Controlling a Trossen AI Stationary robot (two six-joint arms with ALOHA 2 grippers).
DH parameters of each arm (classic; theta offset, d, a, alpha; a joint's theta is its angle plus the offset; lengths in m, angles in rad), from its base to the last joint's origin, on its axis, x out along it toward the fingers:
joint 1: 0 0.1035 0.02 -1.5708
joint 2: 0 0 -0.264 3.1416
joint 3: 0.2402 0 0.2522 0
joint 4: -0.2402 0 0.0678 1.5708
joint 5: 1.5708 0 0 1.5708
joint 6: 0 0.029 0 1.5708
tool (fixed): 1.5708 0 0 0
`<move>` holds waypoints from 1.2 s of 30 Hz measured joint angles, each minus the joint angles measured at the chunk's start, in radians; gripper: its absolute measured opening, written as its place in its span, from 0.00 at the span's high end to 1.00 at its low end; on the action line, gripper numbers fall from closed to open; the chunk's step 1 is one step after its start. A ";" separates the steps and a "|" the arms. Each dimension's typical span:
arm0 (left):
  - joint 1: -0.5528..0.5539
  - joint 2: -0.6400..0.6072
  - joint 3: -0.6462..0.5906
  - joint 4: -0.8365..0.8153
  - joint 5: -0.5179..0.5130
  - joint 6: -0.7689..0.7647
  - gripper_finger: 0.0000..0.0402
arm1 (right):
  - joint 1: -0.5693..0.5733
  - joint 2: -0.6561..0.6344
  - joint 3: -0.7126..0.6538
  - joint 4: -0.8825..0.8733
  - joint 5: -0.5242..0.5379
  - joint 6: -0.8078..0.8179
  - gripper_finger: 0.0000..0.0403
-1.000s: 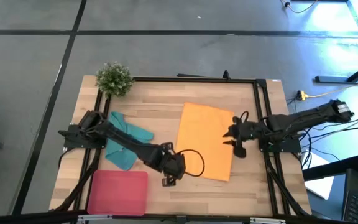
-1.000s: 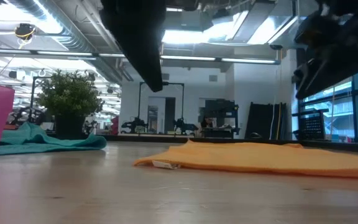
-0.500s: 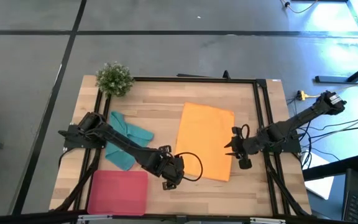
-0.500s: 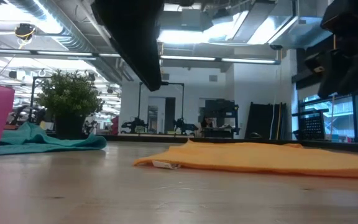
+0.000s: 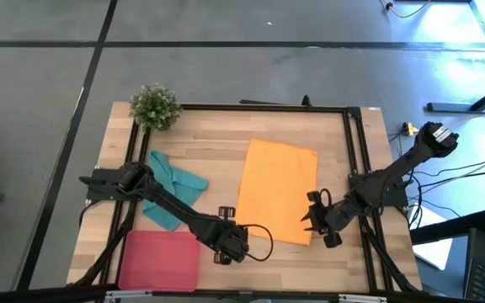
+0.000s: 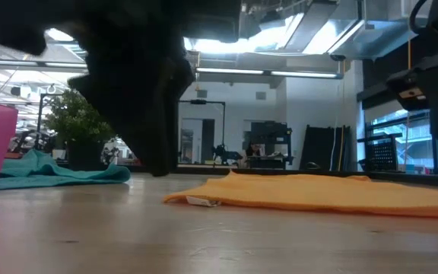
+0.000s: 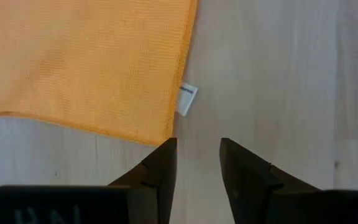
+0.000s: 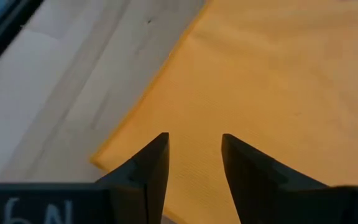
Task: Roll microfiber towels into tight, uniform cylinder then place into a basket
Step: Fold the yellow microfiber cloth
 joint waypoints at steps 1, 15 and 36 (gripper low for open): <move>0.000 0.006 0.000 0.003 -0.015 0.000 0.71 | 0.007 0.013 0.000 0.004 0.003 0.012 0.63; 0.031 0.051 0.000 0.008 -0.069 0.002 0.72 | 0.046 0.071 0.000 0.022 0.004 0.083 0.63; 0.071 0.084 0.004 0.016 0.060 0.007 0.98 | 0.113 0.070 0.007 0.015 -0.033 0.133 0.63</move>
